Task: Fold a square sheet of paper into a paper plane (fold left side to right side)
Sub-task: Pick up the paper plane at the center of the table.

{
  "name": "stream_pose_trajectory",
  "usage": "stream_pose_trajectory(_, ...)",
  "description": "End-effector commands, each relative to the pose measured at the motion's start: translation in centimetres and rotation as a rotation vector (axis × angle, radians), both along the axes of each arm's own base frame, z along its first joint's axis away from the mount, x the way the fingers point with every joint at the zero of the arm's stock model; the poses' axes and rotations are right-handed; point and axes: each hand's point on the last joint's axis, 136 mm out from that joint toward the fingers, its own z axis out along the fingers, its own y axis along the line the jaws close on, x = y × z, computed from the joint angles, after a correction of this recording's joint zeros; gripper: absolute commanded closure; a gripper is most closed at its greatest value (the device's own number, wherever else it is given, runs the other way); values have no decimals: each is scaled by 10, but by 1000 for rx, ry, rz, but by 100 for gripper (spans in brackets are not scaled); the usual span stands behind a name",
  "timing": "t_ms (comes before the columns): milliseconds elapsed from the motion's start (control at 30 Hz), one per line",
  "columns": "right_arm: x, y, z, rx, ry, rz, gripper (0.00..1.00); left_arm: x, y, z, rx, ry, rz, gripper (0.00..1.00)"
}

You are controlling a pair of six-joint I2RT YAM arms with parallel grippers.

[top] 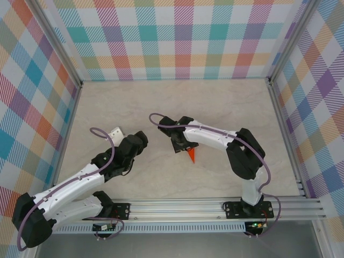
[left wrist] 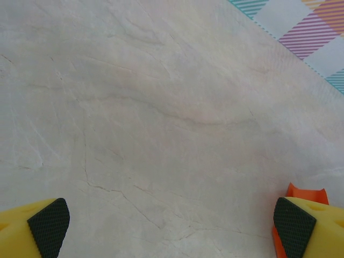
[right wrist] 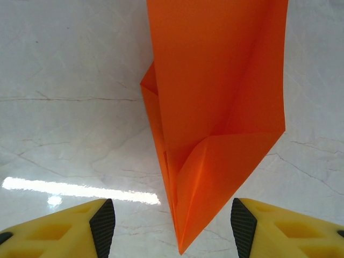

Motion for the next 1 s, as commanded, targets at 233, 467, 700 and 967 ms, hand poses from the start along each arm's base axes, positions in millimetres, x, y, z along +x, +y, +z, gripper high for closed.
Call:
stream_pose_trajectory(233,13,-3,-20,-98,7,34,43,4,6,2,27,1,37,0)
stream_pose_trajectory(467,16,-14,-34,-154,21,21,48,5,5,3,27,5,35,0)
stream_pose_trajectory(700,17,-24,-38,-166,21,0,55,5,5,3,30,8,36,0)
stream_pose_trajectory(967,18,-39,-43,-185,32,-30,65,5,5,4,37,10,35,0)
